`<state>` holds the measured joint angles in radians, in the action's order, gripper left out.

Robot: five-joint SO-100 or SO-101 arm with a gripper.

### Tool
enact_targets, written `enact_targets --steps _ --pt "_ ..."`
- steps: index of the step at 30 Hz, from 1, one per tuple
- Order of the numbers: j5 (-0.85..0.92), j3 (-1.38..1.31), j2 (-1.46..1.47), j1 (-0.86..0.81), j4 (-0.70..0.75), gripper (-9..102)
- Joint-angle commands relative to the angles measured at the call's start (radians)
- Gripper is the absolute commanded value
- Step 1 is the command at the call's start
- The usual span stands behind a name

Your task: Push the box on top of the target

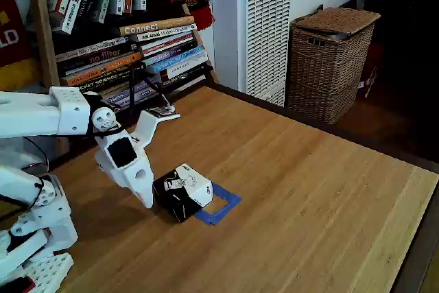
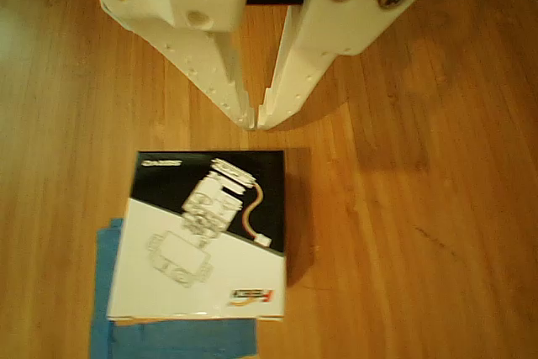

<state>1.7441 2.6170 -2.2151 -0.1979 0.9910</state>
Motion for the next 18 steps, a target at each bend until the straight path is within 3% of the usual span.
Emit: enact_targets --steps 1,18 --pt "-0.011 -0.025 0.009 0.014 0.0 0" --pt "-0.081 -0.12 0.206 0.035 -0.121 0"
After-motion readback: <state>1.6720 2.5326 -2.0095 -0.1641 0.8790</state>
